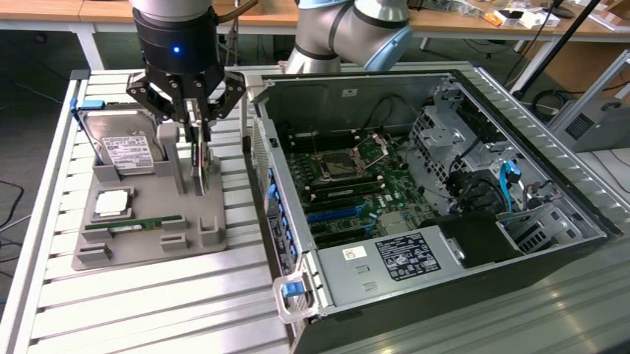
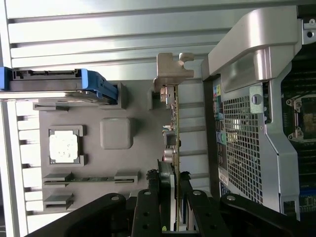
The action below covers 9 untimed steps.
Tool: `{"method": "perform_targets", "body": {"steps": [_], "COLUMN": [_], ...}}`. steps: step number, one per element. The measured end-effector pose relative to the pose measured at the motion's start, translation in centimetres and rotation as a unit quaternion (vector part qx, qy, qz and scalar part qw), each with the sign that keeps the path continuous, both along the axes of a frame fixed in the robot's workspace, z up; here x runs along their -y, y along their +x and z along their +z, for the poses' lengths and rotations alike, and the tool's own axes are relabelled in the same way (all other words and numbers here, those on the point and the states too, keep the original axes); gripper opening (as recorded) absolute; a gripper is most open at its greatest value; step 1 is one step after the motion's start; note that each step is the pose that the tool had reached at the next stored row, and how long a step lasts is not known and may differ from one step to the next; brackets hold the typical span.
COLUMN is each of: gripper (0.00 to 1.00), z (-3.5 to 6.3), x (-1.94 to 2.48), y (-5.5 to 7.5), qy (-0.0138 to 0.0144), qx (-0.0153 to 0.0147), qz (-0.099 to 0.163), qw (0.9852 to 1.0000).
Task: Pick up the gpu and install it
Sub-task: 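Pick up the gpu and move the gpu toward the slot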
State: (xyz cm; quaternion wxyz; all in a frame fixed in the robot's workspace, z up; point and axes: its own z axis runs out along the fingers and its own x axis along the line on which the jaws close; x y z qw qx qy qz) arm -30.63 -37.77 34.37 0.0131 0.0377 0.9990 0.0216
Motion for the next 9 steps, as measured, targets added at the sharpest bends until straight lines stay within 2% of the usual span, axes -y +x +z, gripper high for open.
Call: {"method": "perform_targets", "body": {"steps": [9], "gripper": [0.27], "z": [0.18], "x": [0.00], "y": [0.00], "qy": [0.0000], "qx": [0.0000], "qz": [0.000], "qw": [1.0000]}}
